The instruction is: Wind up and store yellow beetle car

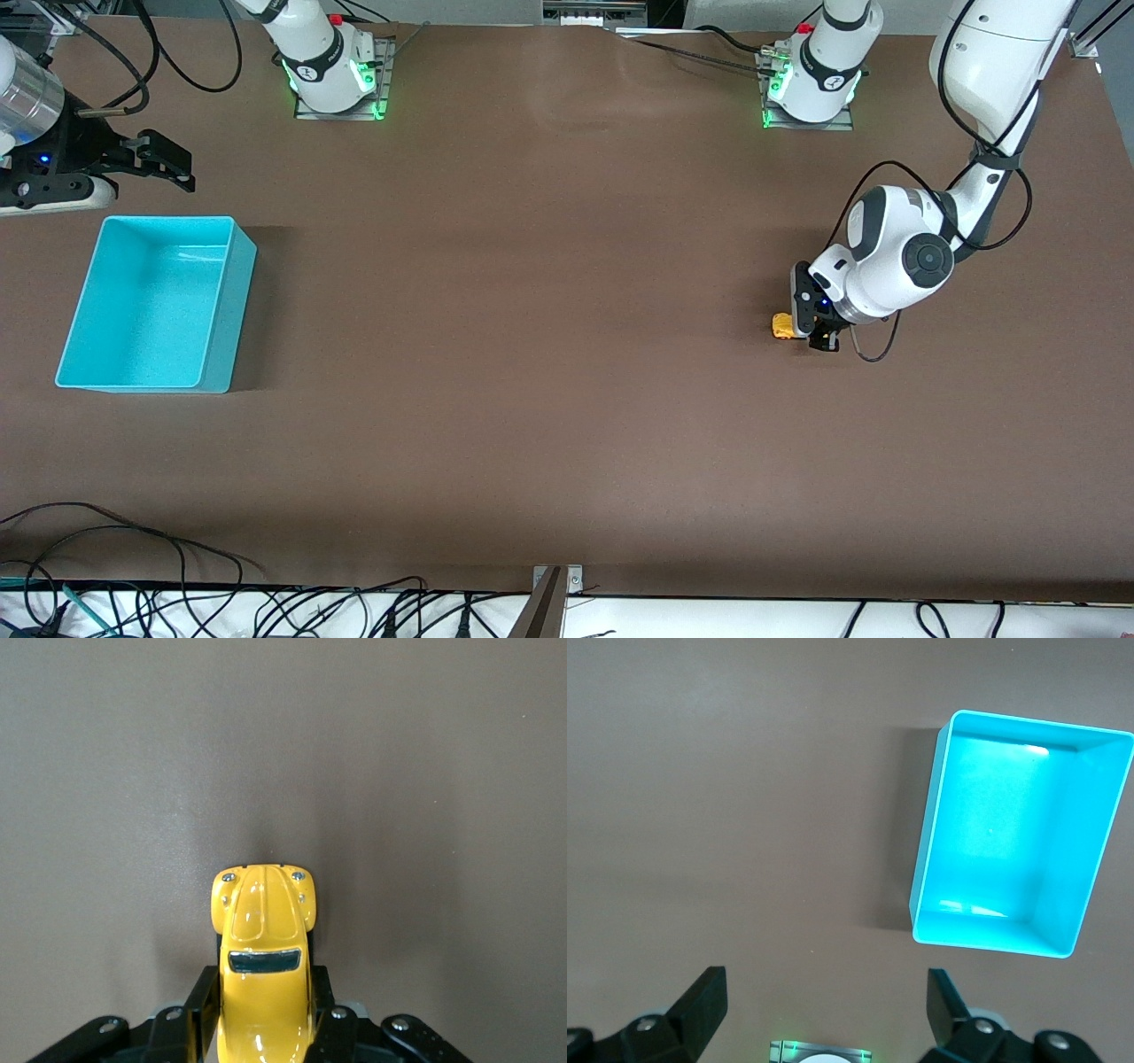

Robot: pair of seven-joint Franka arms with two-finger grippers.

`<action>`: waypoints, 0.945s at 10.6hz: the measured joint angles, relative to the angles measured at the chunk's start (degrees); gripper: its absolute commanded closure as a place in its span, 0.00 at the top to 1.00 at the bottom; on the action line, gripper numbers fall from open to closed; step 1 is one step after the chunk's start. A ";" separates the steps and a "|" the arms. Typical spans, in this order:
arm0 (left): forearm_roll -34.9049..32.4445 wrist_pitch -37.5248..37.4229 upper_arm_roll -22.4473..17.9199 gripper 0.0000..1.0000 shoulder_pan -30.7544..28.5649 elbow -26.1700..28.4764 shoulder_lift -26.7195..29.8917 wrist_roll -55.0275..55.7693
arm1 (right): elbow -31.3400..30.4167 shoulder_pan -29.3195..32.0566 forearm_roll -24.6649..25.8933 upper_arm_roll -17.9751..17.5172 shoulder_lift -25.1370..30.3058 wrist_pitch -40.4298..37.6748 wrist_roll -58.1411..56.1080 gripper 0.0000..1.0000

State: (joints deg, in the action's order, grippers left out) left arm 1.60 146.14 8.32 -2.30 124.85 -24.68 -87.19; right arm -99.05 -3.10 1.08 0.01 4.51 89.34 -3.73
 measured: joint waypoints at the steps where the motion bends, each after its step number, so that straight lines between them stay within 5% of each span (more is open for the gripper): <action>1: 0.00 0.00 0.00 0.08 0.00 0.00 -0.01 -0.01 | 0.00 0.00 0.00 0.00 0.00 0.00 0.00 1.00; 5: 0.00 -0.16 -0.06 0.08 -1.16 0.00 -0.04 -2.97 | 0.00 0.00 0.00 0.00 0.00 0.00 0.00 1.00; 10: 0.00 -0.59 -0.13 0.10 -11.09 -0.96 -0.64 -12.53 | 0.00 -0.01 0.00 0.00 0.00 0.00 0.00 1.00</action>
State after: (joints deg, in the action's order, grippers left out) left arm 1.60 145.56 8.19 -13.39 123.89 -25.32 -99.72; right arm -99.05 -3.11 1.08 0.01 4.51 89.34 -3.73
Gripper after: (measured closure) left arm 0.551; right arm 0.000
